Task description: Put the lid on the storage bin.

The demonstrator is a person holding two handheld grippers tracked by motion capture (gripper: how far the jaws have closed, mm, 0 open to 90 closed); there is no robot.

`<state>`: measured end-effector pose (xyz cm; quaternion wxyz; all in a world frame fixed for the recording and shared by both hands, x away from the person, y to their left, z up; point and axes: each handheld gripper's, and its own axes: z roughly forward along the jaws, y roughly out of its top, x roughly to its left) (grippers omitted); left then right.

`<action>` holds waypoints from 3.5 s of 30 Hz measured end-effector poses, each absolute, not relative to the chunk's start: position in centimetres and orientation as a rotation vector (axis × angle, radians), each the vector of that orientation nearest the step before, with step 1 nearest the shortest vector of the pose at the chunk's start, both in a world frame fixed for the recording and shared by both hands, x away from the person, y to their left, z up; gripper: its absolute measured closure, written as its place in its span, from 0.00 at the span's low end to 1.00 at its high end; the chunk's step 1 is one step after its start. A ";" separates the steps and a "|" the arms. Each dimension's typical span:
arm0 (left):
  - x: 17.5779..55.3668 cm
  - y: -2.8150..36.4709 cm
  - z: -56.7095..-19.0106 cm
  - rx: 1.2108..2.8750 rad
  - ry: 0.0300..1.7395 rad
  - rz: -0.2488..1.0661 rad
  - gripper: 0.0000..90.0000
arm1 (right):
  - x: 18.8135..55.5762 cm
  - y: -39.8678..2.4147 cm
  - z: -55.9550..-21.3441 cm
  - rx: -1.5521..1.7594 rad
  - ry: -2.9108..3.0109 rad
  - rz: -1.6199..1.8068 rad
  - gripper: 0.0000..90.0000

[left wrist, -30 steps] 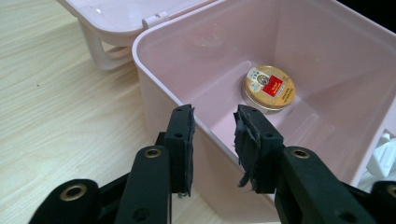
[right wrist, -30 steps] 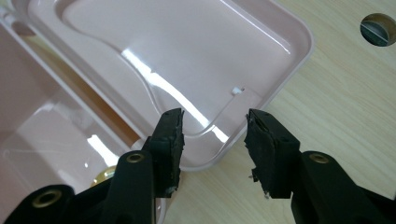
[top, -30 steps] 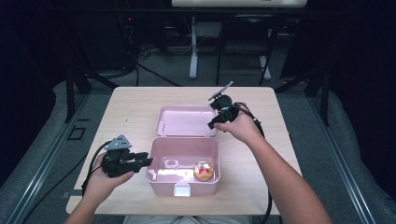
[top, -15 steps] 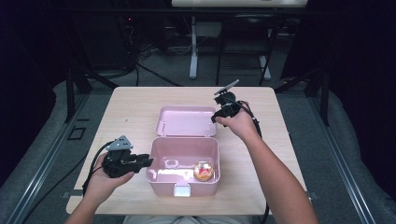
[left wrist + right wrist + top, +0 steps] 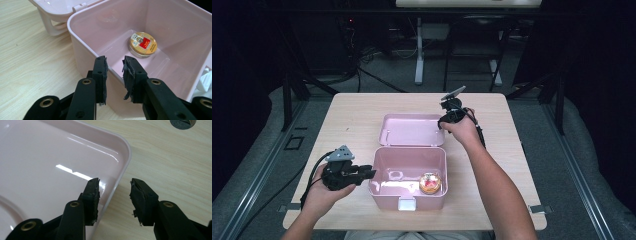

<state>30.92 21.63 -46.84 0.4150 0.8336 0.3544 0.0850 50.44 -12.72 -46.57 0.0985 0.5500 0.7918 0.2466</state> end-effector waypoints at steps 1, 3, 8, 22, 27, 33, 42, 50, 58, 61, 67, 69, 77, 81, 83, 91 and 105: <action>30.9 21.6 -46.8 2.093 0.890 0.215 0.80 | 50.6 -12.7 -46.7 1.634 2.337 0.729 0.65; 30.9 21.6 -46.8 2.094 0.890 0.215 0.80 | 50.9 -12.6 -46.9 1.649 2.321 0.723 0.65; 30.9 21.6 -46.8 2.100 0.888 0.220 0.80 | 51.5 -12.5 -47.2 1.698 2.279 0.724 0.75; 30.9 21.6 -46.8 2.093 0.889 0.216 0.80 | 52.4 -11.9 -47.2 1.826 2.250 0.710 0.79; 30.9 21.6 -46.9 2.090 0.892 0.212 0.80 | 52.5 -11.6 -47.4 1.830 2.252 0.701 0.78; 30.9 21.6 -46.9 2.088 0.893 0.212 0.80 | 52.5 -11.7 -47.5 1.853 2.246 0.684 0.84; 30.9 21.6 -46.9 2.088 0.896 0.211 0.80 | 52.5 -12.1 -47.2 1.885 2.234 0.700 0.89; 30.9 21.7 -46.8 2.089 0.895 0.211 0.81 | 52.4 -11.9 -47.2 1.882 2.225 0.691 0.90; 30.9 21.7 -46.9 2.088 0.896 0.209 0.81 | 52.1 -11.8 -46.6 1.845 2.220 0.686 0.91; 30.9 21.7 -46.9 2.088 0.896 0.206 0.81 | 52.0 -11.8 -46.2 1.841 2.212 0.700 0.91; 30.9 21.7 -46.9 2.087 0.898 0.208 0.81 | 51.8 -11.8 -45.7 1.842 2.200 0.716 0.92; 30.9 21.7 -46.8 2.088 0.897 0.204 0.81 | 51.6 -11.8 -45.4 1.830 2.191 0.725 0.93; 30.9 21.7 -46.9 2.088 0.898 0.211 0.81 | 51.0 -12.1 -44.3 1.792 2.168 0.788 0.93; 30.9 21.7 -46.9 2.085 0.901 0.206 0.81 | 50.5 -12.2 -43.7 1.766 2.155 0.818 0.93; 30.9 21.7 -46.9 2.084 0.901 0.204 0.81 | 50.3 -12.2 -43.4 1.751 2.150 0.825 0.93; 30.9 21.7 -46.9 2.080 0.904 0.207 0.81 | 49.0 -12.5 -41.7 1.703 2.123 0.887 0.95; 31.7 21.5 -46.8 2.091 0.916 0.232 0.78 | 47.0 -12.8 -40.1 1.663 2.066 0.970 0.96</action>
